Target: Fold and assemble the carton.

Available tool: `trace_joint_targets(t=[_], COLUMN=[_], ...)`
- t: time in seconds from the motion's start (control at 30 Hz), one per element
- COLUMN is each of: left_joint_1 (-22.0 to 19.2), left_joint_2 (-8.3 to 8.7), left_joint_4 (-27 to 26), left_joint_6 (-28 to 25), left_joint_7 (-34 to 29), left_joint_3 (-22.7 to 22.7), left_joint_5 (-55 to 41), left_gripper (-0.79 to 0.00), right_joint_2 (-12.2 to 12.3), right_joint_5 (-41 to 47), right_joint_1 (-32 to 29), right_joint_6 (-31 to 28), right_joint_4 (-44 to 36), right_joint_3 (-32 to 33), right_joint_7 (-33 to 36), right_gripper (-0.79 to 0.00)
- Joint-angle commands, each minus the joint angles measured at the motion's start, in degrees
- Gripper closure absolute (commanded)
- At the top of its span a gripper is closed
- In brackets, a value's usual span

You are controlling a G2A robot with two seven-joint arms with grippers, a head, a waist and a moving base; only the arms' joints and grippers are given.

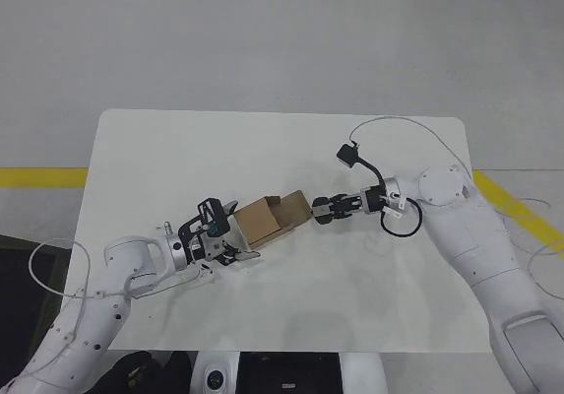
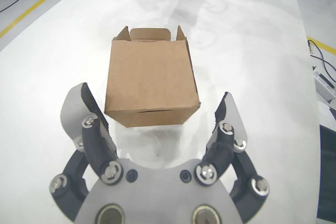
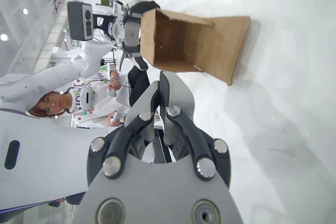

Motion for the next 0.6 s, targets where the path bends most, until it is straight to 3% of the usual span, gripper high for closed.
trace_joint_targets(t=[0.0,0.23,0.57], left_joint_1=[-0.64,-3.43,-5.66], left_joint_2=[-0.18,-0.49,-0.38], left_joint_4=[0.92,4.9,8.36], left_joint_6=[0.25,-2.3,-4.37], left_joint_7=[0.14,1.86,4.58], left_joint_3=[0.39,1.05,-0.51], left_joint_5=[-0.04,1.2,2.86], left_gripper=[-0.785,-0.785,-0.785], right_joint_2=[0.28,-0.43,-2.2], right_joint_5=[-0.67,-1.53,-5.37], right_joint_1=[-1.9,-5.08,-2.89], right_joint_6=[1.71,3.86,3.09], right_joint_4=[-2.64,-6.19,-3.46], right_joint_3=[-0.2,-3.26,-6.5], right_joint_7=[0.0,-3.73,-11.14], right_gripper=[0.0,0.0,0.0])
